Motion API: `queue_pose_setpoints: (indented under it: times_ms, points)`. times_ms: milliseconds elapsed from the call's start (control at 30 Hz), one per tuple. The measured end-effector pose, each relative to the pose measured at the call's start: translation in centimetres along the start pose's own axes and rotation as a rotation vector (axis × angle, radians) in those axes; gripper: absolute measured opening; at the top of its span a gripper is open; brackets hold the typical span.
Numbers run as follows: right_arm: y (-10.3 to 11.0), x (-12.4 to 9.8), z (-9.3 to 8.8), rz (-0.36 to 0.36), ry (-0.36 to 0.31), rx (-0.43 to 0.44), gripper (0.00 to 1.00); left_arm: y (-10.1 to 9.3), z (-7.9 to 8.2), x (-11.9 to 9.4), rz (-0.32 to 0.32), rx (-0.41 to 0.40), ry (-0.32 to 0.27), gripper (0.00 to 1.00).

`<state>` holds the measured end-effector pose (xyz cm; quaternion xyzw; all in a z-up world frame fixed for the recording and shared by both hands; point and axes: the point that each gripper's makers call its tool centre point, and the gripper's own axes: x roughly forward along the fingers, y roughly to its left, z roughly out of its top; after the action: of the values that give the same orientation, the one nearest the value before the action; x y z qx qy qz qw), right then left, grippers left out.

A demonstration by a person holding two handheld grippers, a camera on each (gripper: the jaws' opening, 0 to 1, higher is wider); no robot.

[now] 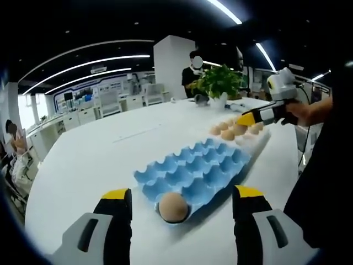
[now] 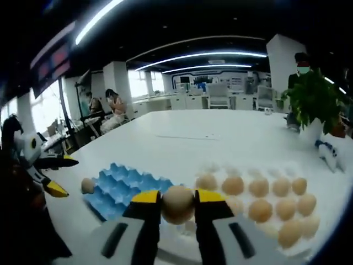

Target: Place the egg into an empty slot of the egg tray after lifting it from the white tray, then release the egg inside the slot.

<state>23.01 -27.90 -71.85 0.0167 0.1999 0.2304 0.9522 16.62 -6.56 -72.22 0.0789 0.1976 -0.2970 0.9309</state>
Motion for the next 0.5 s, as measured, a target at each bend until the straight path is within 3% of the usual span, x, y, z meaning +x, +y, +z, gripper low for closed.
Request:
queue_pose_setpoints:
  times_ms: [500]
  points:
    - [10.7, 3.5, -0.4, 0.285, 0.059, -0.099, 0.23, 0.0, -0.7, 0.0, -0.002, 0.022, 0.011, 0.74]
